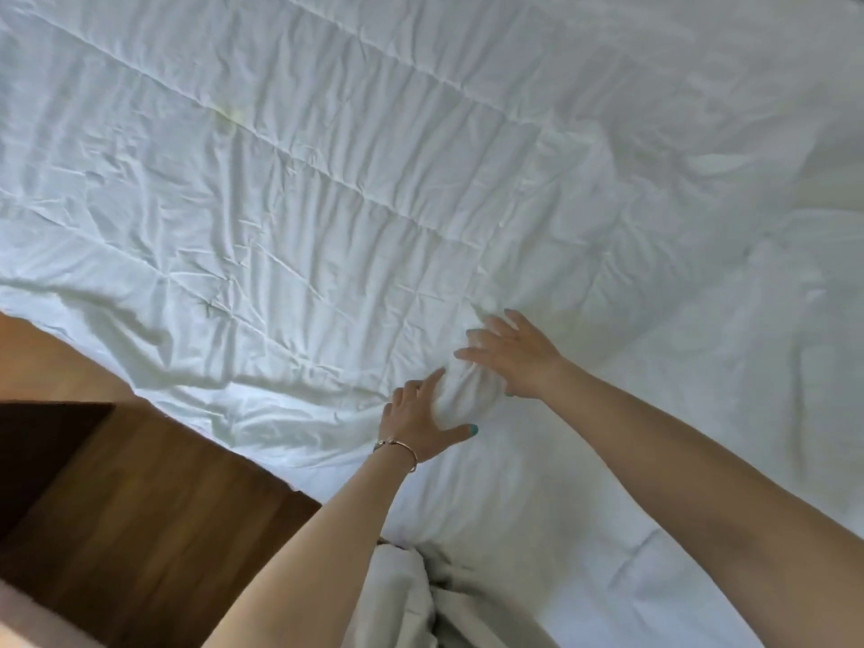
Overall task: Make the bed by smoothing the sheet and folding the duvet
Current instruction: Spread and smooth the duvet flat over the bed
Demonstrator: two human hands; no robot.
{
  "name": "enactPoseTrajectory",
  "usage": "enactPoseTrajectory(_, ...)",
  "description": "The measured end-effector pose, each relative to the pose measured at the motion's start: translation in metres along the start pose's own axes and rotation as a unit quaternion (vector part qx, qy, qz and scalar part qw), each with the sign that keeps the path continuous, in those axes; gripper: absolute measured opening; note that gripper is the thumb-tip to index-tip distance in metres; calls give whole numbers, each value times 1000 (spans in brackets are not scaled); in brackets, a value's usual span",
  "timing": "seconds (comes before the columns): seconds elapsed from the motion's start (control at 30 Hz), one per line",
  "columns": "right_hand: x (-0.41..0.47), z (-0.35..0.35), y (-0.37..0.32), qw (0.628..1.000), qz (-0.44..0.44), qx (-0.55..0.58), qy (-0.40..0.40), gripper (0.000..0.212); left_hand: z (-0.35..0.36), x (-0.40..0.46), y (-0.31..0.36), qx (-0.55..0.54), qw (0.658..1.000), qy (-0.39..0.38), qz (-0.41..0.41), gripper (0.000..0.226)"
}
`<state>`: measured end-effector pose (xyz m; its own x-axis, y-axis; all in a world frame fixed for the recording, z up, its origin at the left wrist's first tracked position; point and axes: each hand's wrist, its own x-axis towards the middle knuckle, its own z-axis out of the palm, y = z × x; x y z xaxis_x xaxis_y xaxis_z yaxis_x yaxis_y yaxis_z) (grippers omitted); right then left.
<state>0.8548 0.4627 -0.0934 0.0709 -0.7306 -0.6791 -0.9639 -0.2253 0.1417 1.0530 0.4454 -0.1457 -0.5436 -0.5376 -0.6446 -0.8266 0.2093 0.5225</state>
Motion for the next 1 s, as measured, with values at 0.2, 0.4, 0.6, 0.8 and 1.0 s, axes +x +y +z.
enactPoseTrajectory(0.2, 41, -8, 73, 990, 37, -136, -21, 85, -6, 68, 68, -88, 994, 50, -32, 101)
enactPoseTrajectory(0.4, 79, -7, 97, 988, 42, -139, -51, 95, -3, 101, 97, -128, 979, 97, -127, 93)
enactPoseTrajectory(0.6, 109, -14, 126, 974, -25, -212, -78, 114, 22, 94, 81, -108, 992, 63, 33, 75)
enactPoseTrajectory(0.8, 62, 14, 148, 972, -21, -166, -162, 104, 37, 86, 58, -245, 968, 14, 59, 97)
enactPoseTrajectory(1.0, -69, 129, 77, 944, 111, 145, -276, 111, 104, 24, 51, -64, 972, -196, 112, 94)
